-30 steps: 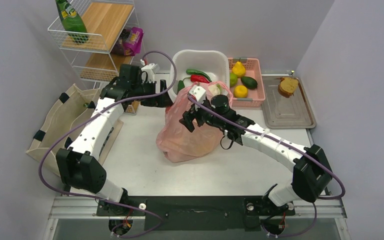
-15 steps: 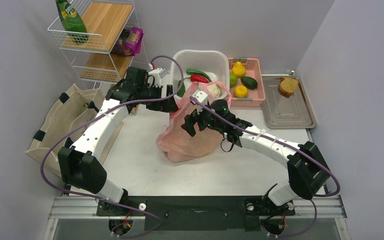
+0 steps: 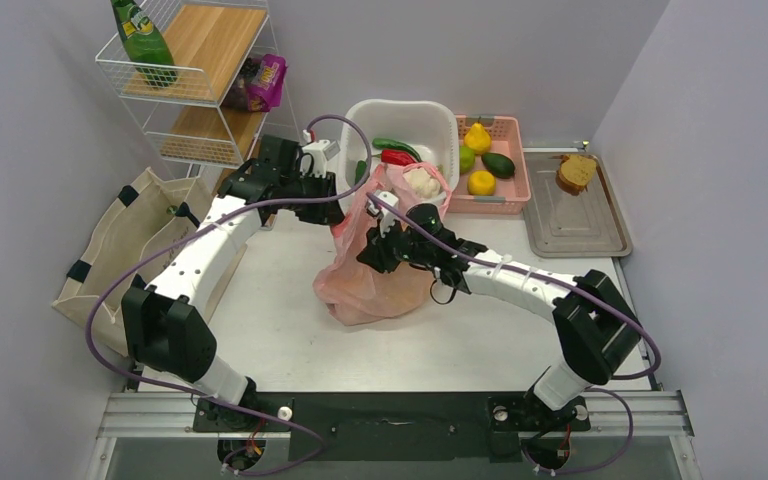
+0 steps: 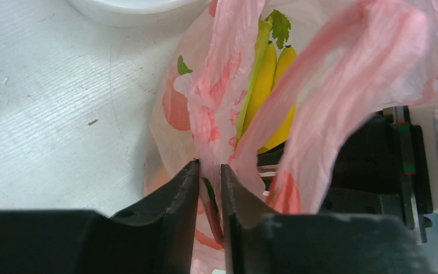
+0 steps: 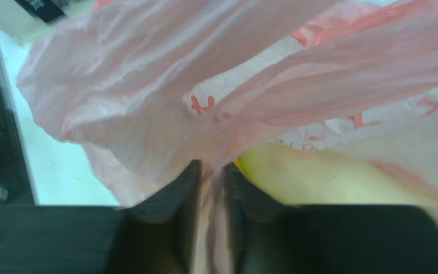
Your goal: Untie the knot of the grocery bags and take out the mixed food
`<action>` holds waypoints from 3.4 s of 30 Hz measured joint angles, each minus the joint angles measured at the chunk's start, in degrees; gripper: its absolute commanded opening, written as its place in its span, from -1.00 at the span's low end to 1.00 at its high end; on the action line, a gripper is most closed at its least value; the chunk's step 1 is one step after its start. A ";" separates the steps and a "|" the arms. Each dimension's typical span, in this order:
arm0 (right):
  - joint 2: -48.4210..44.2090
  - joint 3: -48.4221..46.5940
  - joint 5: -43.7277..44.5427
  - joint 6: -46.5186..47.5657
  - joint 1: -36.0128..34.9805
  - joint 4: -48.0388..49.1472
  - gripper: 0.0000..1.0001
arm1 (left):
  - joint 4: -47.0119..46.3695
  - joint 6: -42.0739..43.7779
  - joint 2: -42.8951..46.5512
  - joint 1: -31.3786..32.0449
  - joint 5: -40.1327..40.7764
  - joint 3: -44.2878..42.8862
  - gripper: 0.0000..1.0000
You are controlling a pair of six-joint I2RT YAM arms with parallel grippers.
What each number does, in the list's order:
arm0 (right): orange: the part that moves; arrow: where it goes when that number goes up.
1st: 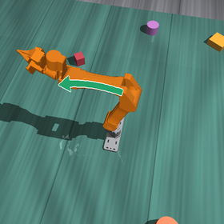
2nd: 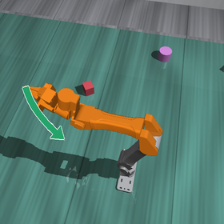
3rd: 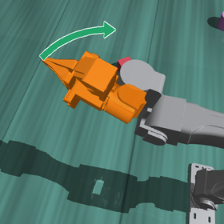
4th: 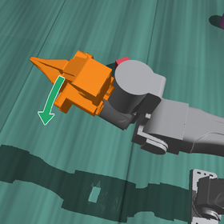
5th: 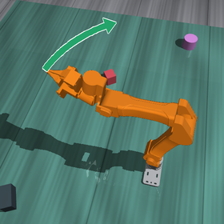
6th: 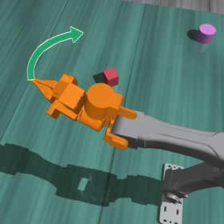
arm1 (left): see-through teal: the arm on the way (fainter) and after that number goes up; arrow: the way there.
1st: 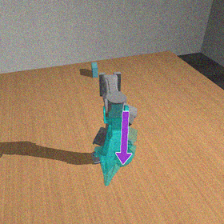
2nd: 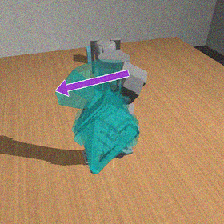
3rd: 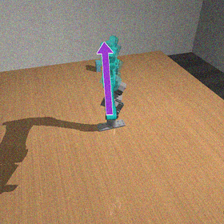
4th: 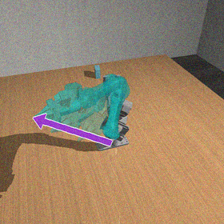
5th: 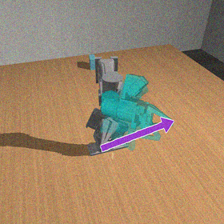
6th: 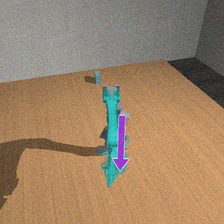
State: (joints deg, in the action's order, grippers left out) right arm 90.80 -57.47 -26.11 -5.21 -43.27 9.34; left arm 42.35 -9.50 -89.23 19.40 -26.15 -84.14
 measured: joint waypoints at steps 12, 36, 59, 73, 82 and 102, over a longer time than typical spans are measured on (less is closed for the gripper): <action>-19.78 3.41 8.74 7.93 4.33 -7.48 -1.00 | -1.57 1.25 -0.94 -2.62 3.13 -2.51 -1.00; -32.76 13.35 16.59 17.09 1.92 -13.25 -0.89 | -11.39 14.08 -7.02 -2.73 -11.32 -15.08 0.43; -32.81 13.35 16.20 18.53 1.92 -12.90 -0.94 | 21.38 35.28 -33.20 9.18 -17.05 -54.07 -0.45; -32.81 13.35 17.79 16.37 2.60 -12.85 -1.00 | 15.32 37.92 -5.53 6.23 -23.82 -21.35 -1.00; -32.39 13.00 15.72 7.78 6.71 -11.30 -1.00 | 12.52 62.82 18.95 10.56 -18.05 7.17 -1.00; -38.84 -2.97 10.01 18.03 5.31 -34.01 0.15 | 9.92 66.07 25.92 12.35 -3.02 15.23 0.05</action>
State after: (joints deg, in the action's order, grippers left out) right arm 51.96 -60.45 -16.10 12.82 -37.95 -24.67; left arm 52.27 56.58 -63.31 31.75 -29.17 -68.90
